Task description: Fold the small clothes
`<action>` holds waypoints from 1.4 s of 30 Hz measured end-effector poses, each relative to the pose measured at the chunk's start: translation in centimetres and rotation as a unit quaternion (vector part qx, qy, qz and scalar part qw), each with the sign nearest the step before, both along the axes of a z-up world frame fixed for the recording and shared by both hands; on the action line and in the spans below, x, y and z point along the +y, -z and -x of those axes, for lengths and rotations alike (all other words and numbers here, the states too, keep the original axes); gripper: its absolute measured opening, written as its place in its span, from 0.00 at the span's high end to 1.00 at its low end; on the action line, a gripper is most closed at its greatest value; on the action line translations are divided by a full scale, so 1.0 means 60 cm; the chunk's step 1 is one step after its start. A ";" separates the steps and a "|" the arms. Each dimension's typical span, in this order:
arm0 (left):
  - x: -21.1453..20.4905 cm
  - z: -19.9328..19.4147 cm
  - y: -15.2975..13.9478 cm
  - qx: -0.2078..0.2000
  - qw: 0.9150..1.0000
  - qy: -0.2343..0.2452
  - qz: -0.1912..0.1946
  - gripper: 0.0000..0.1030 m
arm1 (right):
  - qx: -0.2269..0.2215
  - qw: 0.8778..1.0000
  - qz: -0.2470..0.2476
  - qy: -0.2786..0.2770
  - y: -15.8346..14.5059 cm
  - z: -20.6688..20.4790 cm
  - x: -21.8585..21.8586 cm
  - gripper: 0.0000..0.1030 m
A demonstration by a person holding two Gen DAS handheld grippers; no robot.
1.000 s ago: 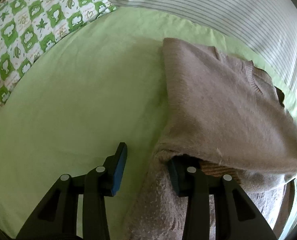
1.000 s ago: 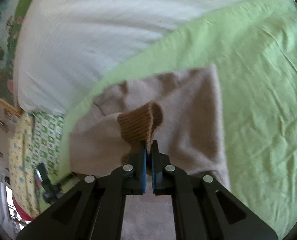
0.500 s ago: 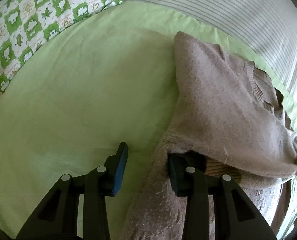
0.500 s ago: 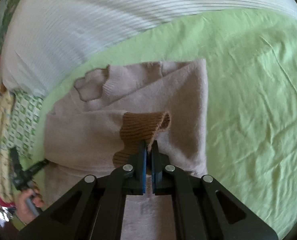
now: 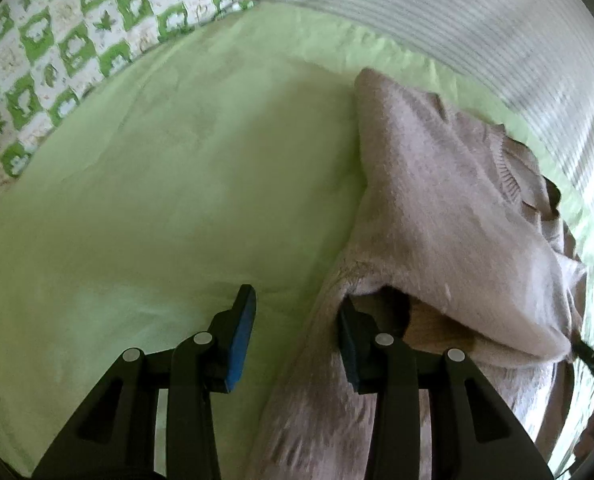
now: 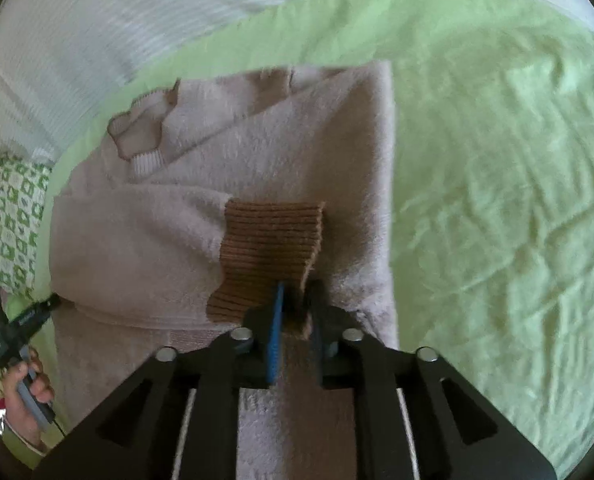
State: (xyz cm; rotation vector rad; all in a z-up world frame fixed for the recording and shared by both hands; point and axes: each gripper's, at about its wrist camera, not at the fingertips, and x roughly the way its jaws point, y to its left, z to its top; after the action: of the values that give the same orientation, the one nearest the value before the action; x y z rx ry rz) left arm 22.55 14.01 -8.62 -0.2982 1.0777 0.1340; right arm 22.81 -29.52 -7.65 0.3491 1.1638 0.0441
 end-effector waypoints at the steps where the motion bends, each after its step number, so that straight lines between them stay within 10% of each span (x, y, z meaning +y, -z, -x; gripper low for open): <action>1: 0.000 0.007 -0.011 -0.006 1.000 0.003 0.002 0.61 | -0.009 1.000 -0.001 0.007 -0.010 0.007 -0.001 0.67; 11: -0.084 -0.031 -0.107 -0.096 0.991 0.074 0.060 0.62 | -0.084 0.994 -0.065 -0.035 -0.063 -0.016 0.068 0.61; 19: -0.088 -0.117 -0.004 -0.013 0.996 0.057 0.063 0.63 | -0.008 0.999 -0.019 -0.033 0.025 -0.051 0.067 0.62; 27: -0.083 -0.062 -0.014 -0.020 0.995 0.075 0.055 0.57 | -0.009 0.999 -0.004 -0.045 0.028 -0.011 0.053 0.63; 31: -0.062 -0.013 -0.049 -0.042 0.996 0.049 0.055 0.35 | -0.034 0.999 -0.013 -0.023 -0.012 0.019 0.033 0.61; 42: -0.004 0.174 -0.032 0.003 0.997 0.048 0.065 0.34 | -0.042 0.999 -0.026 0.005 -0.056 0.154 0.008 0.59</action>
State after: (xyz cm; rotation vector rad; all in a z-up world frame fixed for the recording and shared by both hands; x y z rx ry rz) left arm 12.09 13.77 -6.68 -0.3627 1.1070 -0.0220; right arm 13.54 -29.02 -4.30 0.3951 1.0801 0.0799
